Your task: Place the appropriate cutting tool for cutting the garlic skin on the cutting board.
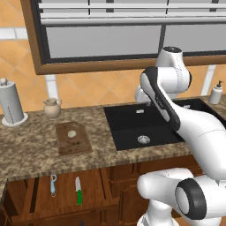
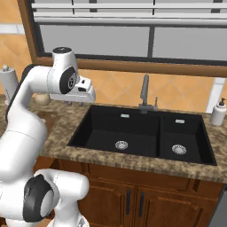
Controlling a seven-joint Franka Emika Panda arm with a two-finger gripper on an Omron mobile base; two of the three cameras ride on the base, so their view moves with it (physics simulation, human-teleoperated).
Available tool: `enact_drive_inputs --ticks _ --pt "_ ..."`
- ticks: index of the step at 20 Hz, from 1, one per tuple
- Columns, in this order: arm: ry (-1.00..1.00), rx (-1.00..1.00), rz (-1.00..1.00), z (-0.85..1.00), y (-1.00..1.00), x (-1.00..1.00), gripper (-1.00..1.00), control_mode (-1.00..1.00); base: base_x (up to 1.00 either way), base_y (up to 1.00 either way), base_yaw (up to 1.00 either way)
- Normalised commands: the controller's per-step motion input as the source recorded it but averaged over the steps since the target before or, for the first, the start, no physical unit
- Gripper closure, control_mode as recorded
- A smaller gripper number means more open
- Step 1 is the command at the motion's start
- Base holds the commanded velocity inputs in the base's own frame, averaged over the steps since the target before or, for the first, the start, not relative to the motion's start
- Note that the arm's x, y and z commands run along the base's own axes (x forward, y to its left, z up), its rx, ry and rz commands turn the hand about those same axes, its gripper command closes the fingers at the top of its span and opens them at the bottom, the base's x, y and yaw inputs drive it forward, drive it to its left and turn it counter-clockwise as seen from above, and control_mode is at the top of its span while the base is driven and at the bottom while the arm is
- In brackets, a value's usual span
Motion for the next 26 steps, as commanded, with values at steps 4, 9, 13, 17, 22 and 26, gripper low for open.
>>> enact_drive_inputs --ticks 4,9,13,17,22,26 --pt "-0.01 0.00 0.00 0.00 0.02 -0.36 -1.00 -1.00 0.00 0.00 0.00" --pt "-0.01 0.00 0.05 -0.15 0.55 -0.68 -1.00 -1.00 0.00 0.00 0.00" --pt "0.00 0.00 0.07 -0.28 1.00 -0.37 -1.00 -1.00 0.00 0.00 0.00" --pt "-0.01 0.00 0.03 -0.41 1.00 -0.12 -1.00 -1.00 0.00 0.00 0.00" --pt "-0.03 0.00 0.01 -0.45 1.00 -0.03 -1.00 -1.00 0.00 0.00 0.00" --pt "0.00 0.00 0.00 -0.57 0.96 0.00 -1.00 -1.00 0.00 0.00 0.00"
